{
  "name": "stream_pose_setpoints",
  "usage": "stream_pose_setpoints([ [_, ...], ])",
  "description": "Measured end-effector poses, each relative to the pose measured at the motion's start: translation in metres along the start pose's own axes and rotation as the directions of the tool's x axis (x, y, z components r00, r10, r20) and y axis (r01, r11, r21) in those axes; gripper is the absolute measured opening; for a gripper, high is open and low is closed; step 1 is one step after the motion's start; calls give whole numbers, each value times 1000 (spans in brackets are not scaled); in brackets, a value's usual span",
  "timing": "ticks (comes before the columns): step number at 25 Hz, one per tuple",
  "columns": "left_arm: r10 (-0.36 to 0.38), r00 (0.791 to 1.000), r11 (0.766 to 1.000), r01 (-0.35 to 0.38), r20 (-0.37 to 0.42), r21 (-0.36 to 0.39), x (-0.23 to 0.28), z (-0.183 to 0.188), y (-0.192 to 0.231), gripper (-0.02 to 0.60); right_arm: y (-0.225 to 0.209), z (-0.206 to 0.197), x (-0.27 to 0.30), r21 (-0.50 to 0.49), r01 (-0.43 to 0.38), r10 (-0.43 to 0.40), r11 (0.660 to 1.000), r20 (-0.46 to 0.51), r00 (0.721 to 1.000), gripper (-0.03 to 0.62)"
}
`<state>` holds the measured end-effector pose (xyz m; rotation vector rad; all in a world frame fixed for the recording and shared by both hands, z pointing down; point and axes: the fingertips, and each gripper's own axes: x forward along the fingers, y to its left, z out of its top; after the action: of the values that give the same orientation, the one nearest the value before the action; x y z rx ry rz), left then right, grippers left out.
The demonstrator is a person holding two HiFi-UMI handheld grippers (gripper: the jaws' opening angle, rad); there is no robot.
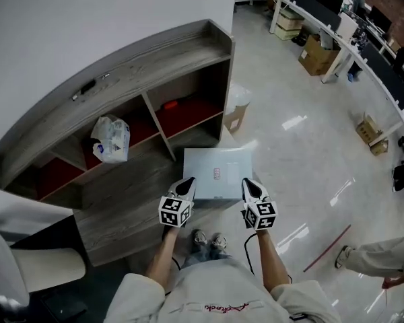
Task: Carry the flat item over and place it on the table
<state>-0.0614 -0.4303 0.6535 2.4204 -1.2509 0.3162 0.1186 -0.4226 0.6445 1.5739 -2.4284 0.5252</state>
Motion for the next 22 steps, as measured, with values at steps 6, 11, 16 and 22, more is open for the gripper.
stream_pose_setpoints([
  [6,-14,998,999,11,67,45,-12,45,-15,0,15,50,-22,-48,0,5,999,109,994,3],
  [11,-31,991,997,21,128,78,-27,79,-30,0,20,80,-35,-70,4,9,998,179,984,3],
  [16,-21,987,989,-3,161,148,-41,102,-34,0,15,101,-46,-90,16,4,996,217,976,3],
  [22,-2,981,990,-25,192,138,-50,112,-24,0,10,109,-49,-91,44,-20,995,248,968,3],
])
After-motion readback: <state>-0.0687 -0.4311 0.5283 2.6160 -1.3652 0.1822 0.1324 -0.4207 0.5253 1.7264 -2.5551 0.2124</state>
